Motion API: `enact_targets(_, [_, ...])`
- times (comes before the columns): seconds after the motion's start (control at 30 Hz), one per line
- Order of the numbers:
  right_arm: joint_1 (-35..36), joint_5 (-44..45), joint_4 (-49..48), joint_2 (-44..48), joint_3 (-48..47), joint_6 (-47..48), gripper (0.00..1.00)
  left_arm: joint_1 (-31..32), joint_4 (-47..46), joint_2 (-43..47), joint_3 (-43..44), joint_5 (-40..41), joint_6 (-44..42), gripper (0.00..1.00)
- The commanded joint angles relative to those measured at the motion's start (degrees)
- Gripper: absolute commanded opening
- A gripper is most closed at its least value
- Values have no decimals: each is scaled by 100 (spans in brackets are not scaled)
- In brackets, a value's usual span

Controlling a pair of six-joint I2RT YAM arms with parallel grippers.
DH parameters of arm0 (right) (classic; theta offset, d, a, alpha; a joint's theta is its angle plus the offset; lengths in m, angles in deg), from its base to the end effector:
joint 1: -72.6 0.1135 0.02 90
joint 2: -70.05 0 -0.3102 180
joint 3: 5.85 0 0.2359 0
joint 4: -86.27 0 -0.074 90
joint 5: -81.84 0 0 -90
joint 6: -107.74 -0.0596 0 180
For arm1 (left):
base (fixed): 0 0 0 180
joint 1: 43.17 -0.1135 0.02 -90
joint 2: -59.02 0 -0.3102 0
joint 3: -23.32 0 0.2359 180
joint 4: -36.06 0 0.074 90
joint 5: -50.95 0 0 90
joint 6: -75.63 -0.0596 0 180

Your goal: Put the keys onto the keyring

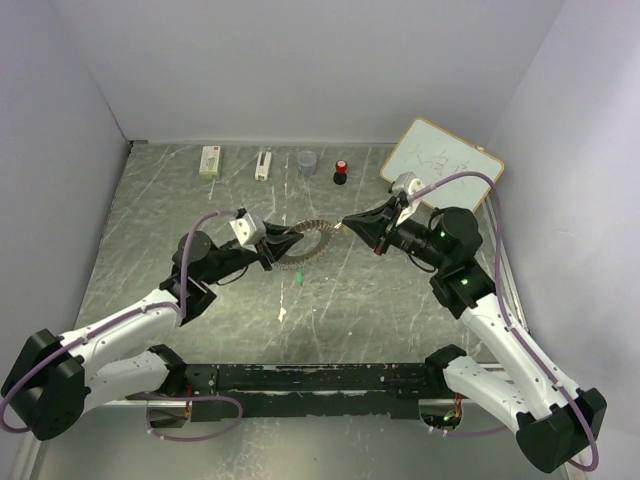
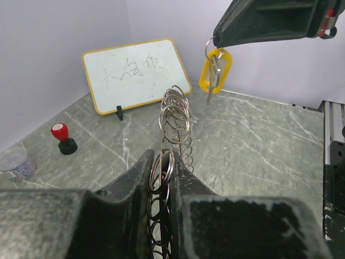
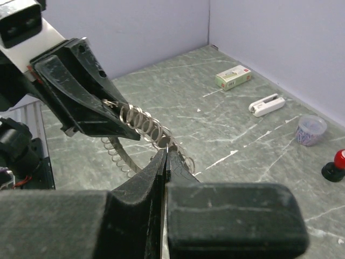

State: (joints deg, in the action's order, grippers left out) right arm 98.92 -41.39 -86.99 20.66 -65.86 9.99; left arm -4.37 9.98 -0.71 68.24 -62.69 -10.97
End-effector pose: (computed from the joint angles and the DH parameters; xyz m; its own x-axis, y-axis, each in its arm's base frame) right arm 0.1410 0.1062 0.4008 -0.0560 0.0981 -0.9936 -0.8613 0.4987 0.0978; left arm 0.1548 -0.1551 0.3462 0.0998 -0.1500 -0.9836 0.8880 0.4594 0.0201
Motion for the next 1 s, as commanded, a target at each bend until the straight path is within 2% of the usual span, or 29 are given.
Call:
enact_targets(0.0, [-14, -183, -211, 27, -158, -230, 0, -22, -56, -100, 414, -86, -256, 7])
enact_targets(0.33, [38, -277, -174, -253, -410, -355, 0, -6, 356, -317, 815, -214, -586, 7])
enact_targets(0.97, [423, -46, 77, -735, -684, -362, 0, 69, 713, -388, 999, -357, -1064, 7])
